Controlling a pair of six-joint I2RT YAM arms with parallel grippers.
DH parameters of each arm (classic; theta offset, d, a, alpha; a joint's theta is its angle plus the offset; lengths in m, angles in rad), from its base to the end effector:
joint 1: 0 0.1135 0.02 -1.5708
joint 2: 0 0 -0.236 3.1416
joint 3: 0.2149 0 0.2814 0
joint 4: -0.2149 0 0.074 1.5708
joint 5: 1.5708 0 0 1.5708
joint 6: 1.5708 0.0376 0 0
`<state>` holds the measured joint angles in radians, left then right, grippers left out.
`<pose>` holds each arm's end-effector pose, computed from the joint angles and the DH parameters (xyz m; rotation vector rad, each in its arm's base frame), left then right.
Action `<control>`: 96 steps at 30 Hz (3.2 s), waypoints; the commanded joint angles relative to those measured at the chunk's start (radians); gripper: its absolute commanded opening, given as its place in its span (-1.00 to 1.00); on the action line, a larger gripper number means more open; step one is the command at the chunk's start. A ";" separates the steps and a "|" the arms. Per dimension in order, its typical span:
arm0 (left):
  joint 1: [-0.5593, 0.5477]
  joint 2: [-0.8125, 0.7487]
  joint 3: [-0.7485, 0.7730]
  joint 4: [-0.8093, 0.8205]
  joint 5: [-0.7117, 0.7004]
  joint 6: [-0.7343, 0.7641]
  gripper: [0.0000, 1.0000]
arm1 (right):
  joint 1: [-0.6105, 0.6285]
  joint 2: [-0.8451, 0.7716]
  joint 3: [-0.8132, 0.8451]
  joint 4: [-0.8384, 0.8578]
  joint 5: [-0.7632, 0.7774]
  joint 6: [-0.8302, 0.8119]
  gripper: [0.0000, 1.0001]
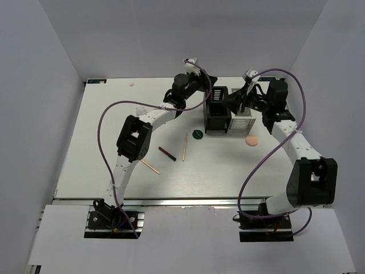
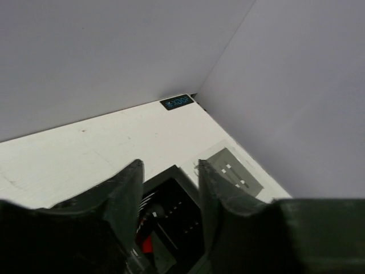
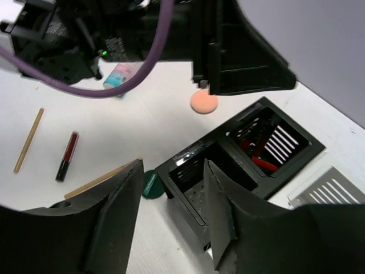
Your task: Organize the makeup
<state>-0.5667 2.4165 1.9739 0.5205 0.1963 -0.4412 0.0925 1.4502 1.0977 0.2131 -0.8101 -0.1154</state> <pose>0.4865 -0.3183 0.2151 0.2639 1.5482 -0.9500 0.3652 0.0612 0.2953 -0.7610 1.5330 0.6716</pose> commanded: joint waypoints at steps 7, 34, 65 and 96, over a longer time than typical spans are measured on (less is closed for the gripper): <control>0.021 -0.161 -0.016 -0.043 -0.104 0.033 -0.46 | 0.146 0.130 0.191 -0.404 -0.084 -0.380 -0.12; 0.343 -1.304 -1.107 -0.597 -0.380 -0.063 0.71 | 0.702 0.510 0.220 -0.173 0.460 -0.040 0.79; 0.346 -1.372 -1.221 -0.698 -0.425 -0.160 0.78 | 0.822 0.633 0.166 -0.224 0.793 -0.282 -0.48; 0.347 -1.358 -1.393 -0.660 -0.397 -0.536 0.64 | 0.293 0.421 0.378 0.362 0.346 0.158 -1.00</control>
<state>-0.2245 1.0592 0.5869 -0.1932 -0.2184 -0.9379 0.4156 1.8996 1.5223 0.3435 -0.5720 -0.0154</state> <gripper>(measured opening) 0.818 0.171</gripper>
